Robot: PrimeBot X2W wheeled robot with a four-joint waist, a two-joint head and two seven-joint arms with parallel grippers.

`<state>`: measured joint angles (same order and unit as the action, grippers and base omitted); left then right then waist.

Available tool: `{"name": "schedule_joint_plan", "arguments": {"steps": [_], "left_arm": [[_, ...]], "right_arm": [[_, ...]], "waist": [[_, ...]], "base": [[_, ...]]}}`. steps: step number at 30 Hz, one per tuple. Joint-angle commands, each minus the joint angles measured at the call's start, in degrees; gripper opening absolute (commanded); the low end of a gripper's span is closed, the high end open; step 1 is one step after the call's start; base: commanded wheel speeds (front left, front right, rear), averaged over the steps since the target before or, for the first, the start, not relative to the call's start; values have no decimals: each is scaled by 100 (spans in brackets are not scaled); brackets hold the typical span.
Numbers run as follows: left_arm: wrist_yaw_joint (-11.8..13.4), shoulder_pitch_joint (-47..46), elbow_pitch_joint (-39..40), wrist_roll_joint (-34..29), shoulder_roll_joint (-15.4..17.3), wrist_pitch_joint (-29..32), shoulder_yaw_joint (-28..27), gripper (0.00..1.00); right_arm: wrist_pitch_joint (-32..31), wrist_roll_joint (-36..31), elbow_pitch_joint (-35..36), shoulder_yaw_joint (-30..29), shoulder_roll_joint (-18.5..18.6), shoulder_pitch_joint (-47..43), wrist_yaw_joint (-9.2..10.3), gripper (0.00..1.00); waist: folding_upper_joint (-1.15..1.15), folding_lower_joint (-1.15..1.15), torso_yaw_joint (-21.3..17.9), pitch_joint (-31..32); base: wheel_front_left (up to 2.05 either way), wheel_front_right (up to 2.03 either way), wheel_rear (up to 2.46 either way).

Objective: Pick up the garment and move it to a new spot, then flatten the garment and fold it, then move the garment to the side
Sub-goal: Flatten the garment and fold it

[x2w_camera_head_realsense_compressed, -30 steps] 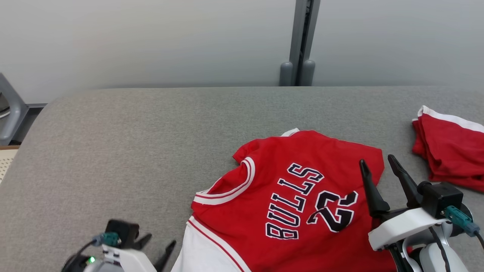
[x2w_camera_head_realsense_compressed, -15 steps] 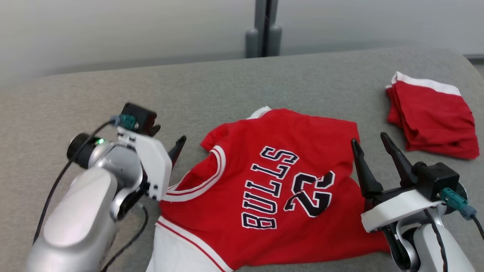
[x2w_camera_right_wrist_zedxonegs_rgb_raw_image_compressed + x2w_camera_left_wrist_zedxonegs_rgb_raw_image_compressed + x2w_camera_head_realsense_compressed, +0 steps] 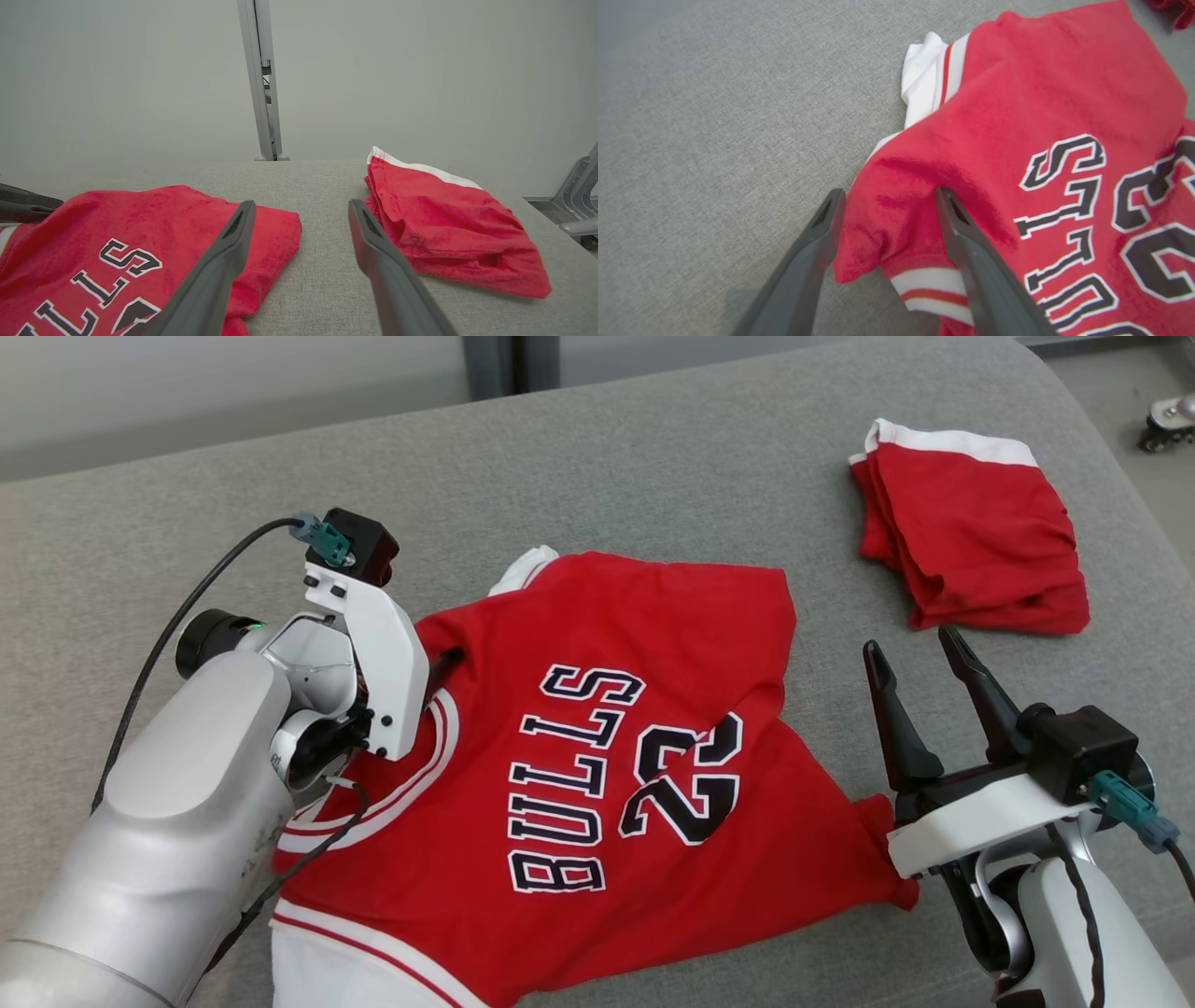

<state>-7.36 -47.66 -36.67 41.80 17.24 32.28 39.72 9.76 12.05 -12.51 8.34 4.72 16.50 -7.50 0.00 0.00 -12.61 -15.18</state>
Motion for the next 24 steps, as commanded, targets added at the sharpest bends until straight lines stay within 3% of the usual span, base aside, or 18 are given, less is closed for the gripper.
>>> {"name": "schedule_joint_plan", "arguments": {"steps": [1,4,5,6,14,24], "left_arm": [[-14,-148,-84,156,85,-30,205,100],[-15,-236,-249,387,136,-53,534,96],[-15,-260,-299,467,143,-73,616,62],[-15,-279,-341,547,150,-106,708,0],[-16,-652,-693,806,289,-775,1079,0],[62,-1313,-1791,907,461,-1495,724,0]], "right_arm": [[40,-16,-23,5,12,73,0,100],[56,-12,-45,46,-4,112,0,100],[62,-6,-48,52,-8,132,0,100],[71,0,-56,53,-11,148,0,100],[110,-9,-168,54,-40,114,0,100],[36,-2,-86,225,12,243,0,100]], "waist": [[0,0,-119,-119],[0,0,-170,-161],[0,0,-181,-170],[0,0,-189,-177],[0,0,-138,-48],[0,0,-240,-283]], "base": [[0,0,0],[0,0,0],[0,0,0],[0,0,0],[0,0,0],[0,0,0]]}}
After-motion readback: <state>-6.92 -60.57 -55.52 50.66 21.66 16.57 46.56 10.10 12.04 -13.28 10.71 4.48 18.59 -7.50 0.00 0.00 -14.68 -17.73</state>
